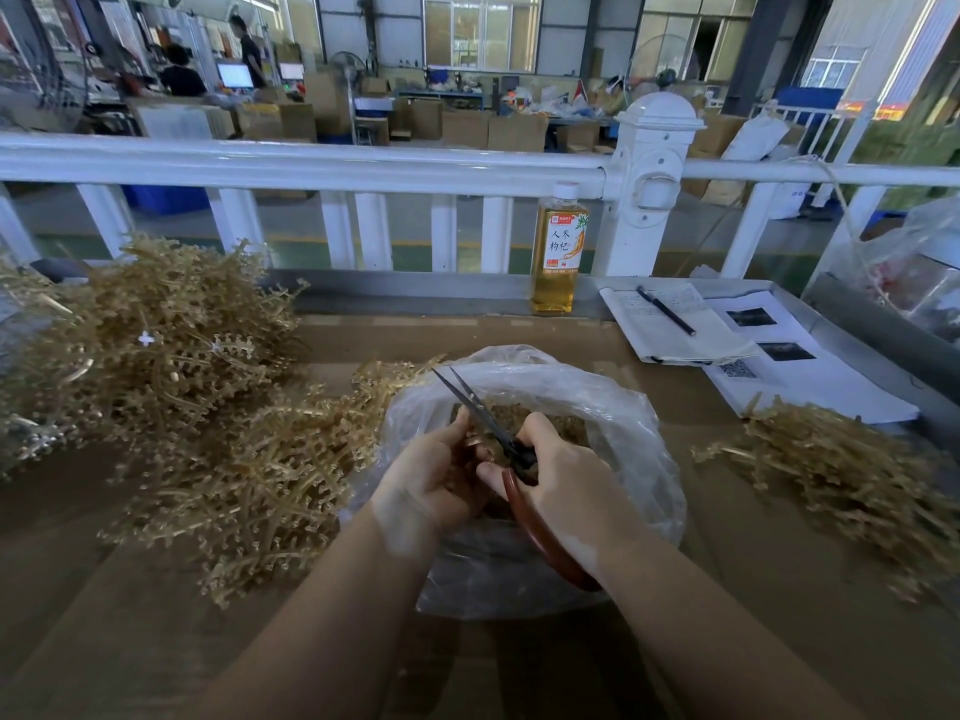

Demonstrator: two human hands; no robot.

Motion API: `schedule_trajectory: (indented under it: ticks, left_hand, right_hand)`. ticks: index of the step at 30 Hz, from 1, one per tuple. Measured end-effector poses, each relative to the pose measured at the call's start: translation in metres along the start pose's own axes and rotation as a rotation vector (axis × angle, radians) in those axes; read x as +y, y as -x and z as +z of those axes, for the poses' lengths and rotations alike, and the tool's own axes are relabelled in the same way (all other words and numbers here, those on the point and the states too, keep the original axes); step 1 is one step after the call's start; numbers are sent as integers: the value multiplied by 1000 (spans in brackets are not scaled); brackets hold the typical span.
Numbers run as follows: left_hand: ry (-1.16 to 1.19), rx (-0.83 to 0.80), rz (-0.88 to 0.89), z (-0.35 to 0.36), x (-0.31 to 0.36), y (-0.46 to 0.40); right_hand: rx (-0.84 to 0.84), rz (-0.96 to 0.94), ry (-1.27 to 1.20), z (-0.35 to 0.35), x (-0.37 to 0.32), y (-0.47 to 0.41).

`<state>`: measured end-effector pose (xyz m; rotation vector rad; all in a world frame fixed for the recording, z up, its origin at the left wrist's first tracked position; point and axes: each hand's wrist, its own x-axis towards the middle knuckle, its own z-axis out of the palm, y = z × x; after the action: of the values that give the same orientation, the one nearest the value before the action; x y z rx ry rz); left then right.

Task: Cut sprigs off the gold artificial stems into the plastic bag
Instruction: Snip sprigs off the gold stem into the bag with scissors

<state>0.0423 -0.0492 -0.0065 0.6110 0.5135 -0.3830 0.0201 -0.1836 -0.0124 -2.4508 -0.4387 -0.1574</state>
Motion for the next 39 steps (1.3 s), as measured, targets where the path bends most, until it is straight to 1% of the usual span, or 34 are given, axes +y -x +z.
schedule_trajectory:
  ticks: [7, 13, 17, 22, 34, 36, 39]
  left_hand:
    - [60, -35, -51, 1, 0, 3]
    - [63, -47, -45, -1, -1, 3]
    - [40, -25, -16, 1, -2, 2]
    - [-13, 18, 5, 1, -3, -2]
    - [-61, 93, 56, 1, -5, -2]
    - [-69, 81, 64, 3, -6, 0]
    - [-82, 26, 100, 4, -5, 5]
  right_hand:
    - [-1, 8, 14, -2, -2, 0]
    - [13, -9, 35, -3, -4, 1]
    - [41, -27, 125, -4, -3, 1]
    - [54, -20, 176, -4, -4, 2]
    - [30, -17, 145, -7, -4, 1]
    - [27, -7, 114, -8, -2, 1]
    - [28, 37, -1, -10, 0, 1]
